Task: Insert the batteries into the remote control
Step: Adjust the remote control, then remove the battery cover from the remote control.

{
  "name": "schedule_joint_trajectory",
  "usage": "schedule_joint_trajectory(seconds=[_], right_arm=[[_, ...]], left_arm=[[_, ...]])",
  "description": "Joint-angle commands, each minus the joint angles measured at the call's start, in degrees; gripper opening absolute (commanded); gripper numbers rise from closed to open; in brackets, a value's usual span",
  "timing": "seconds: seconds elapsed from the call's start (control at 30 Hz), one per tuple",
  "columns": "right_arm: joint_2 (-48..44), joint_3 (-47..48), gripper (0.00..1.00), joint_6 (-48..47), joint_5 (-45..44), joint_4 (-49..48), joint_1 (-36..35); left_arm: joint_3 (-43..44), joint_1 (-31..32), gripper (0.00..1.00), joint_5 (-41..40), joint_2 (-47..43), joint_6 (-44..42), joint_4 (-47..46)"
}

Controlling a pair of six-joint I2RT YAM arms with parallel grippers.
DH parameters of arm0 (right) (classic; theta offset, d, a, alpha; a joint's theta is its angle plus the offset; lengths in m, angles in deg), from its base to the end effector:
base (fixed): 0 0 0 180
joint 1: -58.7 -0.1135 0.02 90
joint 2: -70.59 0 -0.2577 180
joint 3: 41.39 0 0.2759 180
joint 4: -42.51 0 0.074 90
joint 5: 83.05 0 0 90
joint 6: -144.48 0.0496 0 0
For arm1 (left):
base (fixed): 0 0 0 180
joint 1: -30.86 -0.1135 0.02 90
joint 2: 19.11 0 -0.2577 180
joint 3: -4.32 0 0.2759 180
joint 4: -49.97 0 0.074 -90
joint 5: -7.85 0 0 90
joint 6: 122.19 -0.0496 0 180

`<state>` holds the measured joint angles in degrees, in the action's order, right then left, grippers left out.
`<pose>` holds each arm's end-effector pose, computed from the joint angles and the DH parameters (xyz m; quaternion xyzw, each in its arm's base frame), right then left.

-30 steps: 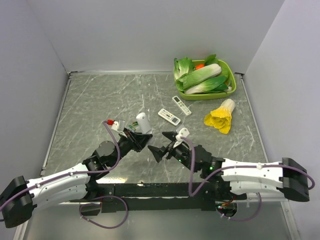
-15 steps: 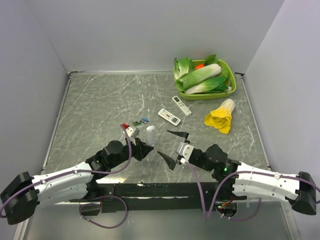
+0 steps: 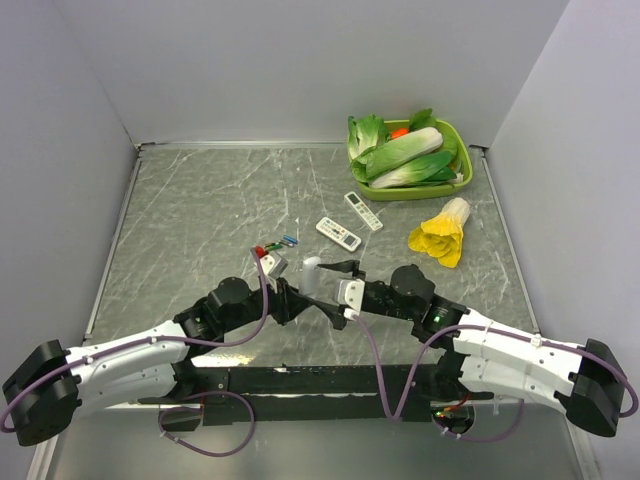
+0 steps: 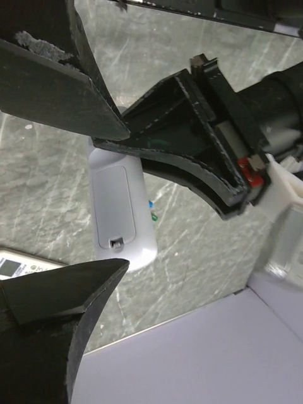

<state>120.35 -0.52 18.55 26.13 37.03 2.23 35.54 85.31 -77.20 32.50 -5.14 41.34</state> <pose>0.1227 0.2147 0.2604 -0.5971 0.4143 0.2399 0.6437 0.1357 -0.1973 0.1942 0.2100 0.7466 -0.4369 0.4557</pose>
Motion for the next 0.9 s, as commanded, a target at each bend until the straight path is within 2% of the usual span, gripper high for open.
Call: schedule_joint_trajectory(seconds=[0.0,0.5,0.77,0.87], right_arm=[[0.6,2.4,0.77,-0.2,2.3,-2.1,0.9],[0.8,2.0,0.73,-1.3,0.2,-1.7,1.4],[1.0,1.6,0.61,-0.1,2.2,-0.5,1.4],[1.6,1.8,0.61,0.0,2.8,0.4,1.5]], left_arm=[[2.8,-0.1,0.01,1.8,0.1,0.5,-4.1],[2.7,-0.1,0.01,3.9,0.4,2.2,-6.1],[2.4,-0.1,0.01,4.2,-1.3,3.4,-6.1],[2.4,-0.1,0.01,4.5,-1.4,3.6,-6.2]])
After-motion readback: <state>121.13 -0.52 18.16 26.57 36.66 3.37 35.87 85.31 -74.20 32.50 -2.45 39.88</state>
